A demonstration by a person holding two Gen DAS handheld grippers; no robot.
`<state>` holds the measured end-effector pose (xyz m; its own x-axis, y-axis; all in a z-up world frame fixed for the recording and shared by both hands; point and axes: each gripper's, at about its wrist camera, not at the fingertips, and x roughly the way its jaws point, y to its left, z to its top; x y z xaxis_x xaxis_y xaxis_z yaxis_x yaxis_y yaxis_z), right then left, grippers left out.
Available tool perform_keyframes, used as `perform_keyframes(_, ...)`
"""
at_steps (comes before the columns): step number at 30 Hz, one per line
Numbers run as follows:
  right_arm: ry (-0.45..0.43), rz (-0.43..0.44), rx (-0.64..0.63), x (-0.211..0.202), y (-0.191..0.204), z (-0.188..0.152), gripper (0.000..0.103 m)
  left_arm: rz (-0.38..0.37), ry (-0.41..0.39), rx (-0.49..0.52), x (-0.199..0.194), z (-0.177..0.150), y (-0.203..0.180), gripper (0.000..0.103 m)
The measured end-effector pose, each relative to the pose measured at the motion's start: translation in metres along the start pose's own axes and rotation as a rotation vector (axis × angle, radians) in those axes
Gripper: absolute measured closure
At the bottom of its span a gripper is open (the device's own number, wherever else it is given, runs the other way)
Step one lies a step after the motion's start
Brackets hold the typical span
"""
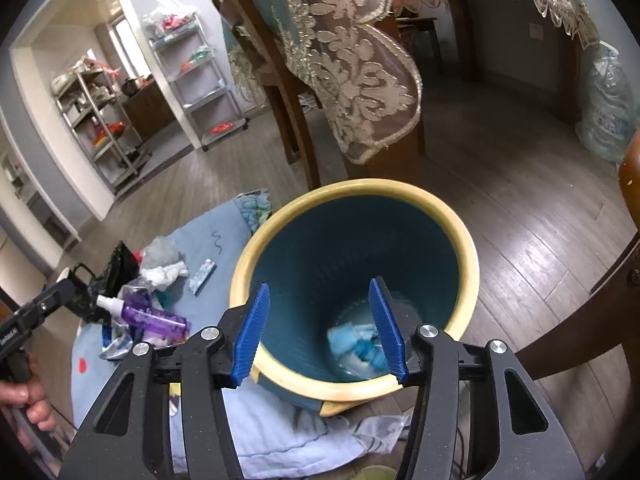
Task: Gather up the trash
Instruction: 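Grasp the black plastic bag with the left gripper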
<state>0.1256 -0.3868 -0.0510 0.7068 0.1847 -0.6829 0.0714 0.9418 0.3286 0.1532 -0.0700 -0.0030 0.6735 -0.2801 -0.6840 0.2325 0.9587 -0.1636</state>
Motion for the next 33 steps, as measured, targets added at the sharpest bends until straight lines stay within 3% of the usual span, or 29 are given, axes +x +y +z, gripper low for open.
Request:
perform_keyframes(7, 0.012, 0.042, -0.040, 0.001, 0.022, -0.006, 0.043, 0.097, 0.001, -0.080, -0.011, -0.011, 0.048, 0.025)
perform_keyframes(12, 0.027, 0.064, -0.073, 0.003, 0.035, -0.012, 0.043, 0.124, 0.023, -0.128, -0.005, -0.015, 0.067, 0.025)
perform_keyframes(18, 0.047, 0.073, -0.098, 0.007, 0.043, -0.016, 0.043, 0.181, 0.057, -0.034, 0.021, -0.010, 0.059, 0.027)
perform_keyframes(23, 0.055, 0.072, -0.109, 0.008, 0.044, -0.019, 0.043, 0.166, 0.072, -0.075, 0.041, 0.009, 0.064, 0.029)
perform_keyframes(28, 0.061, 0.075, -0.125, 0.010, 0.048, -0.020, 0.043, 0.229, 0.131, -0.057, 0.072, 0.022, 0.061, 0.029)
perform_keyframes(30, 0.062, 0.077, -0.129, 0.009, 0.049, -0.021, 0.043, 0.247, 0.173, -0.051, 0.086, 0.021, 0.061, 0.036)
perform_keyframes(33, 0.062, 0.083, -0.130, 0.009, 0.051, -0.020, 0.043, 0.257, 0.208, -0.047, 0.093, 0.017, 0.063, 0.056)
